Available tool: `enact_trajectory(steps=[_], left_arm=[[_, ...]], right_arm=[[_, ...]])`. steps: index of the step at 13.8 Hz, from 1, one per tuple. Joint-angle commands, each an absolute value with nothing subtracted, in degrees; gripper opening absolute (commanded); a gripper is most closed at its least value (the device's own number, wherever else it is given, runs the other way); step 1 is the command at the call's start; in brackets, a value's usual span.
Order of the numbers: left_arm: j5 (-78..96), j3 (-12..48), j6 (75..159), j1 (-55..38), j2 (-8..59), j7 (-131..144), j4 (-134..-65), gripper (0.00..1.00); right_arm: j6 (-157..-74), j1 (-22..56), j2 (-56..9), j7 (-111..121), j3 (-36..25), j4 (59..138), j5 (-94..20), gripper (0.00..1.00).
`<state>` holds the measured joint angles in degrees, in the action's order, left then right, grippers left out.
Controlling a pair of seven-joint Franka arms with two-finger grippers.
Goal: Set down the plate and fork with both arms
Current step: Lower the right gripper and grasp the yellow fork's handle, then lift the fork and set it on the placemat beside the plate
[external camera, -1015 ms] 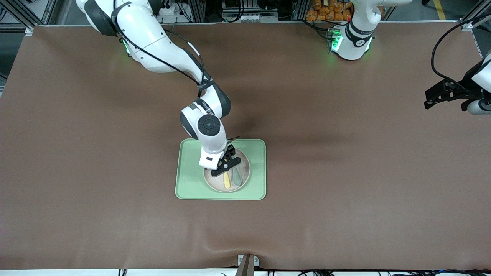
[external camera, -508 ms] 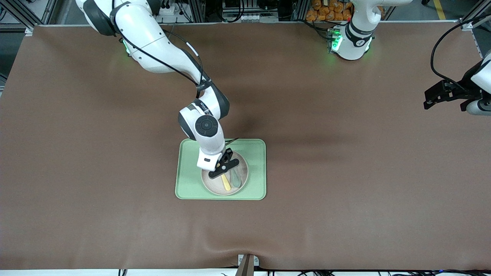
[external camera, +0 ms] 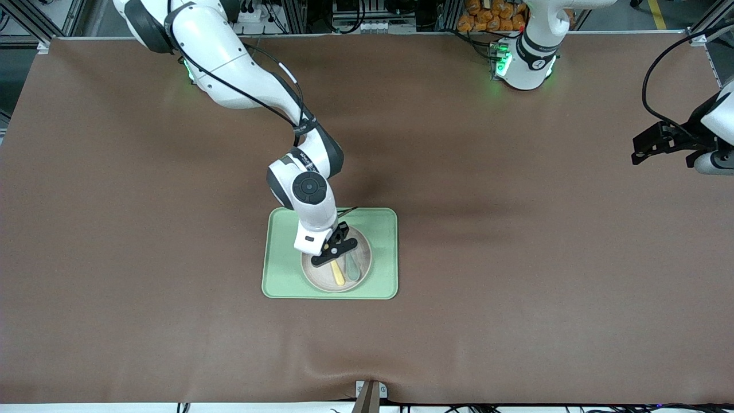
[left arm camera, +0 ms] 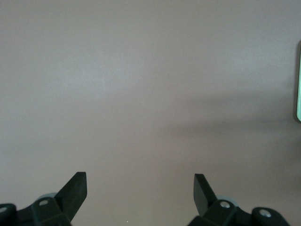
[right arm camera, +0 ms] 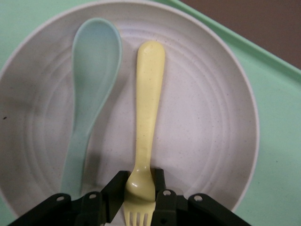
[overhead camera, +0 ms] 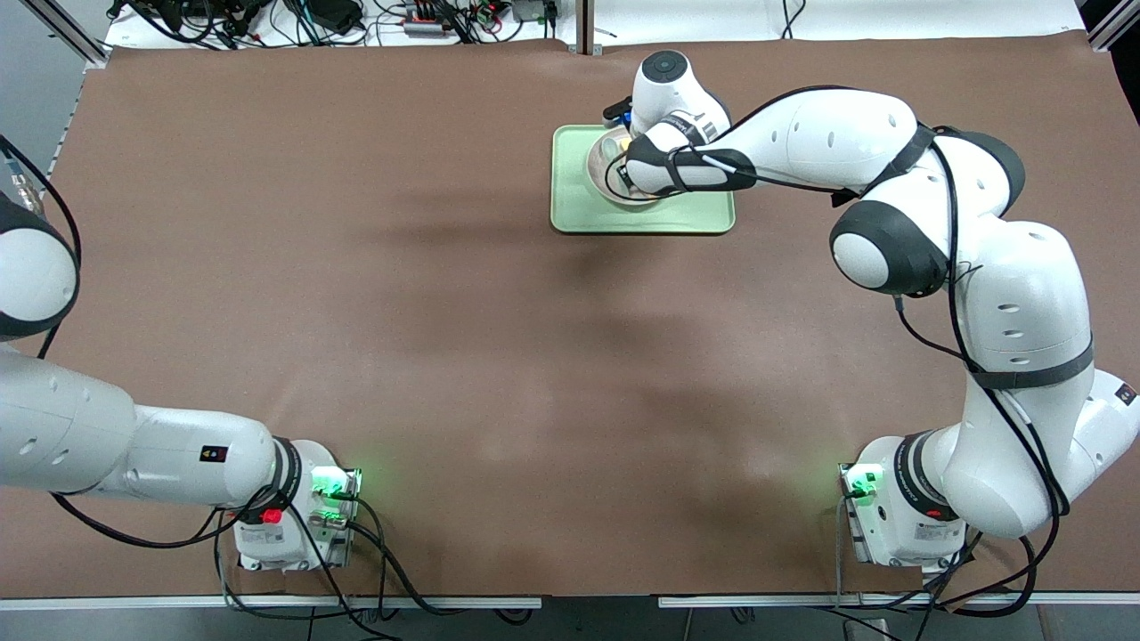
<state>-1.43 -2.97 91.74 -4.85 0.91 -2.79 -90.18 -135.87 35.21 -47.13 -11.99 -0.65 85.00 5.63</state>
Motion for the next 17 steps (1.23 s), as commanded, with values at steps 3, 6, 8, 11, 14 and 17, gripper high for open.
enact_trajectory(steps=[3,6,8,11,14,17], left_arm=[[-1.85,-2.99,91.58,-5.19,0.88,-2.37,-90.00,1.00],[-1.85,-2.99,91.58,-5.19,0.88,-2.37,-90.00,1.00],[-1.85,-2.99,91.58,-5.19,0.97,-2.37,-90.09,1.00],[-1.85,-2.99,91.58,-5.19,0.97,-2.37,-90.17,1.00],[-1.85,-2.99,91.58,-5.19,0.88,-2.37,-90.18,1.00],[-1.85,-2.90,91.58,-5.27,0.88,-2.20,-90.35,1.00]], right_arm=[[-130.26,34.55,-43.07,-14.14,1.84,85.52,5.11,0.00],[-128.24,33.58,-41.23,-14.68,1.85,85.52,0.01,0.00],[-127.97,30.34,-40.43,-14.68,1.85,85.69,-3.93,0.00],[-125.35,26.29,-39.46,-14.77,1.67,85.78,-7.82,0.00],[-121.82,22.86,-39.29,-14.77,1.58,86.13,-7.82,0.00],[-122.69,21.10,-39.72,-14.50,1.58,88.85,-7.82,0.00]])
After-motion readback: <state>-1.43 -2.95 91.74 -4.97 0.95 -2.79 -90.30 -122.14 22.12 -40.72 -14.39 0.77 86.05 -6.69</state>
